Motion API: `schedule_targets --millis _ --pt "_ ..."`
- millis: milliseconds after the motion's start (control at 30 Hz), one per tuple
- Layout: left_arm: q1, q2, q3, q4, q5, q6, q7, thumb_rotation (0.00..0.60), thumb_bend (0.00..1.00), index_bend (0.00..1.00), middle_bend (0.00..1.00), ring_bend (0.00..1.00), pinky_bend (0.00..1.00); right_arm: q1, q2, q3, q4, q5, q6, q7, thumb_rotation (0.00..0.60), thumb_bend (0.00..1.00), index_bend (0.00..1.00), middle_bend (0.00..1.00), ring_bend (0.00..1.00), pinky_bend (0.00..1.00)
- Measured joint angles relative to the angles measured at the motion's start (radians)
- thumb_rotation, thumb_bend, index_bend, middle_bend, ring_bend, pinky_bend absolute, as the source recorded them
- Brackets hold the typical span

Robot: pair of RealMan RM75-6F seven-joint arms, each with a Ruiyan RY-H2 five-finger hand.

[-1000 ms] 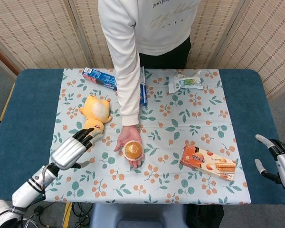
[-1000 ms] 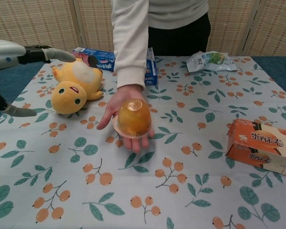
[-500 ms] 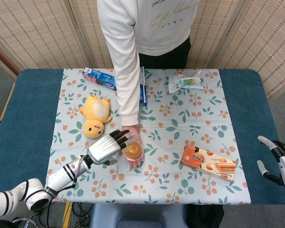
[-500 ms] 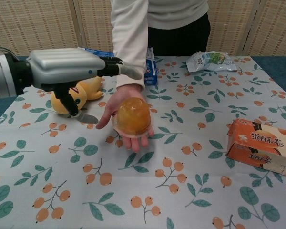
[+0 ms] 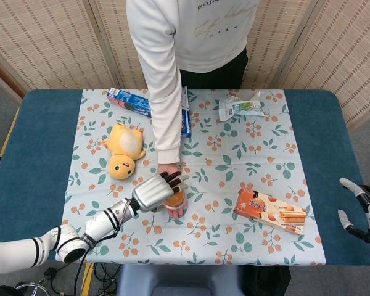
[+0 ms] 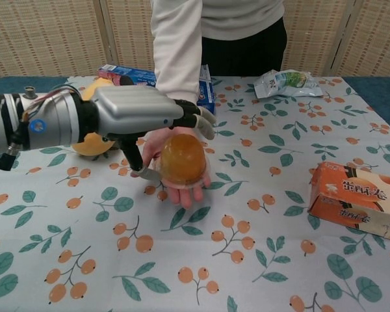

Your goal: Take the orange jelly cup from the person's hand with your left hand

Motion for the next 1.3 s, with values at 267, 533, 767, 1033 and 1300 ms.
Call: schedule_targets --millis 267,533,767,1033,1300 --pt "-0.020 -0.053 0.006 0.041 -0.033 0.026 0.045 0.600 0.25 0.30 0.15 0.26 0.49 -0.002 0.000 0.001 0.005 0.004 -0.002 0.006 0.600 0.39 0.17 0.27 0.21 0.41" --pt "-0.011 -0.075 0.009 0.053 -0.046 0.099 0.067 0.600 0.28 0.47 0.39 0.50 0.72 -0.004 0.000 0.002 0.005 0.005 -0.002 0.007 0.600 0.39 0.17 0.27 0.21 0.41" --pt "0.026 -0.004 0.027 -0.009 -0.032 0.161 0.046 0.600 0.28 0.48 0.41 0.51 0.72 0.000 -0.001 0.004 0.002 -0.001 -0.003 0.004 0.600 0.39 0.17 0.27 0.21 0.41" --pt "0.113 0.135 0.072 -0.101 -0.012 0.257 0.006 0.600 0.28 0.47 0.41 0.50 0.72 0.005 -0.001 0.006 -0.004 -0.008 -0.005 0.000 0.600 0.39 0.17 0.27 0.21 0.41" --pt "0.188 0.210 0.162 -0.118 -0.010 0.272 0.034 0.600 0.28 0.47 0.41 0.50 0.72 0.014 -0.004 0.006 -0.007 -0.011 -0.016 -0.004 0.600 0.39 0.17 0.27 0.21 0.41"
